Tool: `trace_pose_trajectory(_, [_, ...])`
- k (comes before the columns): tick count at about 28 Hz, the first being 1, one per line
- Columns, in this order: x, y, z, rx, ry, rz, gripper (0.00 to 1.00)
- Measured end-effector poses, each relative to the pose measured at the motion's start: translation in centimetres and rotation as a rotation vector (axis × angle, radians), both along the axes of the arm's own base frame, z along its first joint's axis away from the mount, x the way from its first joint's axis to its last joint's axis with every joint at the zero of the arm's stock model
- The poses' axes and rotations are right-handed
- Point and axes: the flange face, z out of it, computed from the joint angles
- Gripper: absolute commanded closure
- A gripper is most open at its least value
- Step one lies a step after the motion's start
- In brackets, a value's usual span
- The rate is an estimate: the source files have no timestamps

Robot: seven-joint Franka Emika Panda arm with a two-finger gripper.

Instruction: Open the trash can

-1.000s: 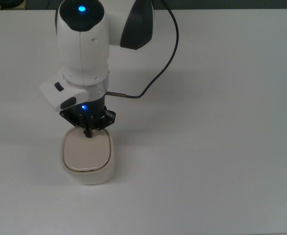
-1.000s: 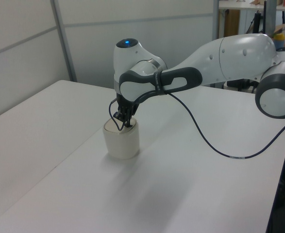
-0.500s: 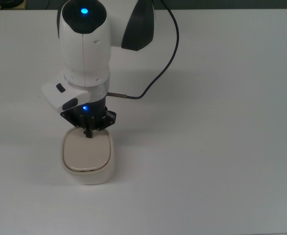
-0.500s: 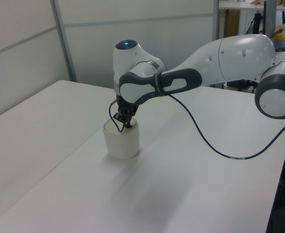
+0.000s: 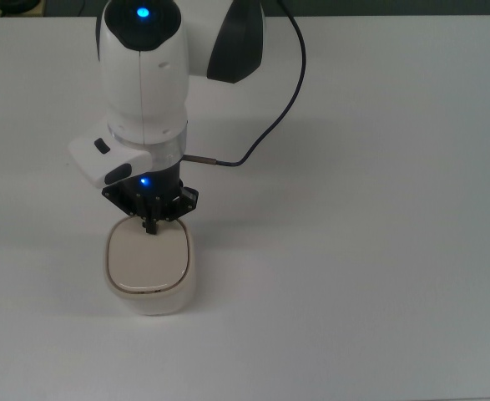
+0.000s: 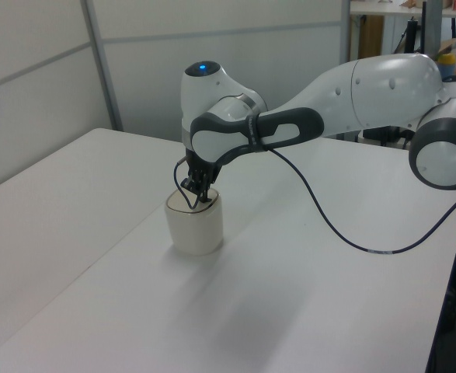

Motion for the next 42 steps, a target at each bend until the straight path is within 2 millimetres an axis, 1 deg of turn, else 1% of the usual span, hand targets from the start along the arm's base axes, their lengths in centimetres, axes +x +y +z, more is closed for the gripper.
trace_pose_trajectory(1, [-0.1,0.0,0.2,0.007,-0.001,-0.003,0.88])
trace_pose_trajectory(2, [-0.2,0.0,0.4,0.015,0.002,-0.006,0.82])
trace_pose_trajectory(3, [-0.3,0.0,0.6,0.019,0.007,-0.008,0.7])
trace_pose_trajectory(4, [-0.4,0.0,0.8,0.022,0.011,-0.011,0.62])
trace_pose_trajectory(6, [-0.6,0.0,1.4,0.028,0.012,-0.015,0.59])
trace_pose_trajectory(7, [-0.6,-0.1,1.8,0.03,0.008,-0.017,0.45])
trace_pose_trajectory(8, [-0.8,-0.2,2.4,0.032,0.002,-0.019,0.26])
trace_pose_trajectory(9, [-0.9,-0.3,2.9,0.033,0.001,-0.021,0.04])
trace_pose_trajectory(10, [-1.1,-0.3,3.4,0.034,0.001,-0.023,0.0])
trace_pose_trajectory(12, [-1.6,-0.5,4.5,0.039,0.01,-0.03,0.0])
trace_pose_trajectory(16, [-3.1,-0.9,8.0,0.046,0.029,-0.043,0.0])
trace_pose_trajectory(19, [-4.7,-1.1,10.8,0.05,0.053,-0.051,0.0])
trace_pose_trajectory(25, [-7.7,-1.4,14.8,0.056,0.096,-0.055,0.0])
trace_pose_trajectory(28, [-8.9,-1.8,15.9,0.056,0.122,-0.043,0.0])
trace_pose_trajectory(31, [-10.0,-2.3,16.5,0.056,0.159,-0.028,0.0])
trace_pose_trajectory(37, [-11.1,-3.2,16.8,0.053,0.212,0.009,0.0])
trace_pose_trajectory(42, [-12.0,-3.3,17.0,0.055,0.255,0.045,0.0])
